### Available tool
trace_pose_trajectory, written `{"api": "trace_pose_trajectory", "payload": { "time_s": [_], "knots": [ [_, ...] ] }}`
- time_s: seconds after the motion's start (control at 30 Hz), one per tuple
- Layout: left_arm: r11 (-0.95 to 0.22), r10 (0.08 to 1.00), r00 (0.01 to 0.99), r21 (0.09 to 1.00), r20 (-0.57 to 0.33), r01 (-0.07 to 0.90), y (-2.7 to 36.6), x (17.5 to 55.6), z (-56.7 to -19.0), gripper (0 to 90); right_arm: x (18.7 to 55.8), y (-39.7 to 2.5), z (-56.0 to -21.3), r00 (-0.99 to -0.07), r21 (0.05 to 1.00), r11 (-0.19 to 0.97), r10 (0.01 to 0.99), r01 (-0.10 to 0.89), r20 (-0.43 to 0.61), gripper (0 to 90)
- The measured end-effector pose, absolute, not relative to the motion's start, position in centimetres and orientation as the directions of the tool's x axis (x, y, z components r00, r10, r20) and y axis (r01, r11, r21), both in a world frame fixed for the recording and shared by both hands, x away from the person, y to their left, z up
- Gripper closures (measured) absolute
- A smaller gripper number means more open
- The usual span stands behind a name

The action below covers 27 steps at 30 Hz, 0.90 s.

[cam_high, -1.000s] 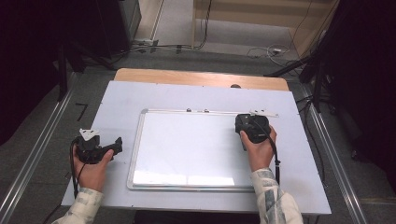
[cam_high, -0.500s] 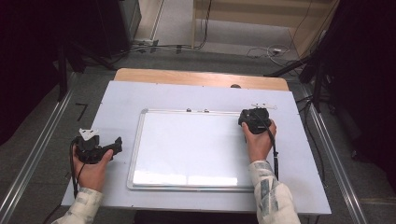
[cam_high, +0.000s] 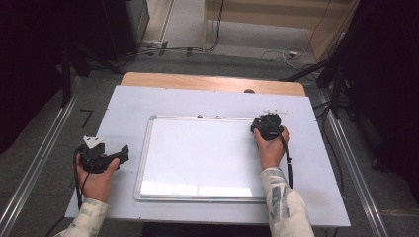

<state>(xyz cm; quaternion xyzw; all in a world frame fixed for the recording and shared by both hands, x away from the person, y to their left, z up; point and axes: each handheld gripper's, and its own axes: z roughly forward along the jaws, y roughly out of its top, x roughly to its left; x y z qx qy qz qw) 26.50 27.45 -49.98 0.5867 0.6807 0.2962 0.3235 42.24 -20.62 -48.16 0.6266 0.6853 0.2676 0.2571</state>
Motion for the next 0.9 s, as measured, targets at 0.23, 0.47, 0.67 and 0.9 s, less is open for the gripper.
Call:
{"api": "trace_pose_trajectory", "payload": {
  "time_s": [0.23, 0.47, 0.67, 0.9],
  "knots": [
    [0.133, 0.991, -0.100, 0.781, -0.091, 0.610, 27.5, 26.5, -50.0, 4.3, 42.4, -20.6, -48.5, -0.081, 0.686, 0.071, 0.997, 0.724, -0.018, 38.6],
    [0.135, 0.991, -0.100, 0.782, -0.093, 0.609, 27.5, 26.5, -50.0, 4.3, 42.2, -20.9, -48.0, -0.091, 0.702, 0.054, 0.996, 0.710, 0.016, 30.9],
    [0.133, 0.991, -0.101, 0.782, -0.089, 0.609, 27.5, 26.5, -50.0, 4.3, 41.5, -21.6, -47.5, -0.112, 0.721, 0.042, 0.992, 0.692, 0.050, 28.3],
    [0.130, 0.991, -0.101, 0.781, -0.086, 0.611, 27.4, 26.4, -50.0, 4.3, 40.4, -22.1, -46.9, -0.156, 0.743, 0.046, 0.985, 0.667, 0.079, 26.5]
  ]
}}
